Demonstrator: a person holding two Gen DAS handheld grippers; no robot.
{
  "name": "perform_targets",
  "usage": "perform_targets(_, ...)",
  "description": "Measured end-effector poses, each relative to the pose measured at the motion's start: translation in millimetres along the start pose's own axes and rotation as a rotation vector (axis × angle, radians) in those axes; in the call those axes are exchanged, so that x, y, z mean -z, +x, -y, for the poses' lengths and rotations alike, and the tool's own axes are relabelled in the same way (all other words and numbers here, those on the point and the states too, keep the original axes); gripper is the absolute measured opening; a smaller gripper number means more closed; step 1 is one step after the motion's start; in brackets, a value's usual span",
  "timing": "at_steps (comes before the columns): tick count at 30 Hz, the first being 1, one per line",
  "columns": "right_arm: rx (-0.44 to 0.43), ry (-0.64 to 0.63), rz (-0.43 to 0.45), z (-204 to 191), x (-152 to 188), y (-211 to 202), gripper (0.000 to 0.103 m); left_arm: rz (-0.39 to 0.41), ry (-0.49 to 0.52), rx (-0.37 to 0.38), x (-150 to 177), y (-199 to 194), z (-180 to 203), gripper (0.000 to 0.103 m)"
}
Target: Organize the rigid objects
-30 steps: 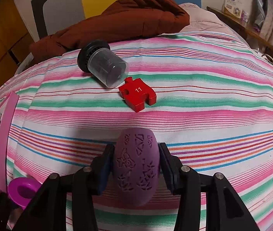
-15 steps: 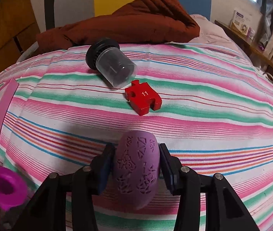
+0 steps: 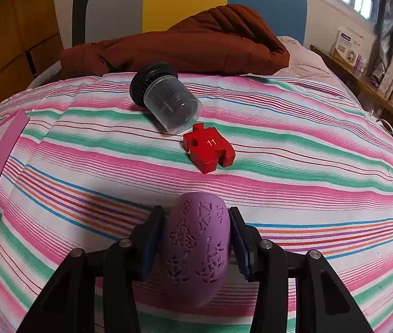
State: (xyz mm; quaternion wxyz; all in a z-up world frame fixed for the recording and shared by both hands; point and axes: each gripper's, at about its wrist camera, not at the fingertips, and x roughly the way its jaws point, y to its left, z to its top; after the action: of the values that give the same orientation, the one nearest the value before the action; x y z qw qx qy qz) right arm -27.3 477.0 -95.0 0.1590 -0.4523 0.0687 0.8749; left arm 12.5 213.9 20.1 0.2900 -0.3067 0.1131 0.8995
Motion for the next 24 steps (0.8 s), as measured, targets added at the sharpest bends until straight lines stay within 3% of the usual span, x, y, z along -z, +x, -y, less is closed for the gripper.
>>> perform_targets(12, -0.006, 0.028, -0.009, 2.4, -1.3, 2.2, 0.047, -0.018, -0.060, -0.098, 23.1, -19.9, -48.1, 0.031)
perform_targets(24, 0.002, 0.034, -0.006, 1.8, 0.5, 1.9, 0.047, -0.062, -0.131, -0.103, 44.4, -28.0, -82.1, 0.031)
